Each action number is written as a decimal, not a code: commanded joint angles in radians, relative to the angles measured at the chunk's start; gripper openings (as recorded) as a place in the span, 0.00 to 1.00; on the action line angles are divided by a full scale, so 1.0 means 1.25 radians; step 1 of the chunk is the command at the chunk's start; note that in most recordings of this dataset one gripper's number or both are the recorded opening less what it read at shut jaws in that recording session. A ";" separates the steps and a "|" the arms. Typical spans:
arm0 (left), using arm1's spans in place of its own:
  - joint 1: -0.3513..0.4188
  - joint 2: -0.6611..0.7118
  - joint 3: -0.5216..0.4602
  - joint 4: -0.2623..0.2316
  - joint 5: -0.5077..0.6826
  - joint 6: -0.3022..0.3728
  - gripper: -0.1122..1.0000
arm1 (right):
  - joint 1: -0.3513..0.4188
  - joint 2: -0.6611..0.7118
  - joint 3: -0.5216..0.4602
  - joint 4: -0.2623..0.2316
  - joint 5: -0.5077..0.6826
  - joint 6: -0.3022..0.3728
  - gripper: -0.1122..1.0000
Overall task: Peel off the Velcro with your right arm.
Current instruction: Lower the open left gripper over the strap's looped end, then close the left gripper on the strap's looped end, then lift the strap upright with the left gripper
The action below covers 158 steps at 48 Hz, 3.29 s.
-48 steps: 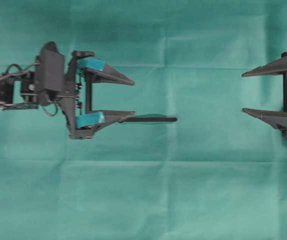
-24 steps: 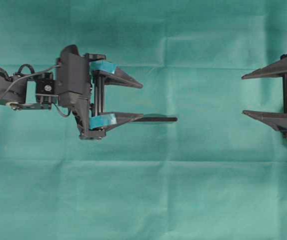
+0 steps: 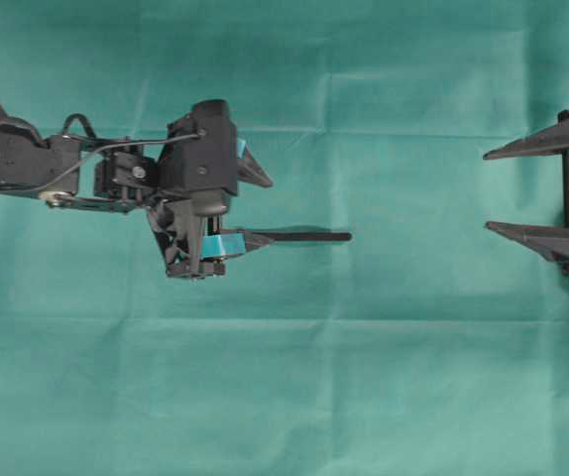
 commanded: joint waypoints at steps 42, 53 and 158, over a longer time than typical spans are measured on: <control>0.015 0.187 -0.048 -0.001 -0.007 0.001 0.89 | 0.001 0.004 0.001 -0.004 -0.013 0.000 0.78; 0.018 0.217 -0.045 -0.001 -0.028 0.001 0.89 | 0.001 0.002 0.004 -0.005 -0.011 0.000 0.78; -0.007 0.070 -0.027 -0.001 -0.020 -0.005 0.19 | 0.001 -0.004 0.015 -0.005 -0.015 -0.002 0.78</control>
